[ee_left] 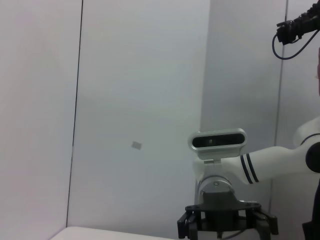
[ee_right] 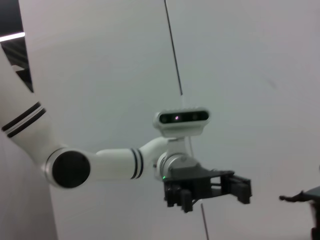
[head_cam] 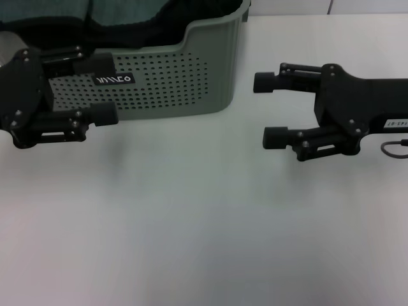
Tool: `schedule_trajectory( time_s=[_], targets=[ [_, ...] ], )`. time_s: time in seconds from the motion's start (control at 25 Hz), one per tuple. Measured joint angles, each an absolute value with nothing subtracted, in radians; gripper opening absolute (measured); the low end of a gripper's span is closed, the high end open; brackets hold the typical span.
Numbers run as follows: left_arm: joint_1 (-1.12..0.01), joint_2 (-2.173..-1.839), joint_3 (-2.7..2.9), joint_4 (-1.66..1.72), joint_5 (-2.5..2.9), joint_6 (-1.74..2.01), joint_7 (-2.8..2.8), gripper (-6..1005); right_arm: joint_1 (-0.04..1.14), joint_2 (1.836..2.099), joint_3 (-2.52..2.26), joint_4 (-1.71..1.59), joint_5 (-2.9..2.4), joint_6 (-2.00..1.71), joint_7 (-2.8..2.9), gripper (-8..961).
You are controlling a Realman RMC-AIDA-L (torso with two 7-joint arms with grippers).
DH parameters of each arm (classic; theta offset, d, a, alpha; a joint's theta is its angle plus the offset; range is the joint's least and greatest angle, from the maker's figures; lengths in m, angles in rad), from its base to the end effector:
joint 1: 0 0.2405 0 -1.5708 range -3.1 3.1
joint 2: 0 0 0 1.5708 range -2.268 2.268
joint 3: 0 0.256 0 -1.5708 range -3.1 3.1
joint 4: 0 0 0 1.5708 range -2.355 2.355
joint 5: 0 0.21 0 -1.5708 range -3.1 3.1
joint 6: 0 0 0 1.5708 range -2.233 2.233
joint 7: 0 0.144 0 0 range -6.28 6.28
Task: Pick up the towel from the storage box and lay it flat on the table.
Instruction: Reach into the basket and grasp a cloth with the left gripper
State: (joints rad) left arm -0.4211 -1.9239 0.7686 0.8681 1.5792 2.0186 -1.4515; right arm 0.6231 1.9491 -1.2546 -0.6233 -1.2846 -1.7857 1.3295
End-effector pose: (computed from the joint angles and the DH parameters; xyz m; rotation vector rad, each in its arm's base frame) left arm -0.2286 0.2899 0.1096 -2.8054 -0.1854 -1.1227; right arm 0.1594 0.3265 0.0211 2.7942 -0.1102 -1.2227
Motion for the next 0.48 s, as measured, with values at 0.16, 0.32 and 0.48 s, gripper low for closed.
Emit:
schedule_trajectory(
  time_s=[0.16, 0.32, 0.48],
  targets=[
    [-0.423, -1.926, 0.76, 0.872, 1.578, 2.019, -1.46, 712, 0.61, 1.95, -1.235, -0.624, -1.283, -1.797, 1.327, 868],
    [-0.428, -1.926, 0.746, 0.874, 1.578, 2.019, -1.468, 701, 0.594, 1.954, -1.232, -0.624, -1.281, -1.799, 1.318, 867],
    [-0.431, -1.927, 0.736, 0.883, 1.561, 2.019, -1.469, 690, 0.585, 1.959, -1.226, -0.624, -1.283, -1.802, 1.313, 865]
  ],
)
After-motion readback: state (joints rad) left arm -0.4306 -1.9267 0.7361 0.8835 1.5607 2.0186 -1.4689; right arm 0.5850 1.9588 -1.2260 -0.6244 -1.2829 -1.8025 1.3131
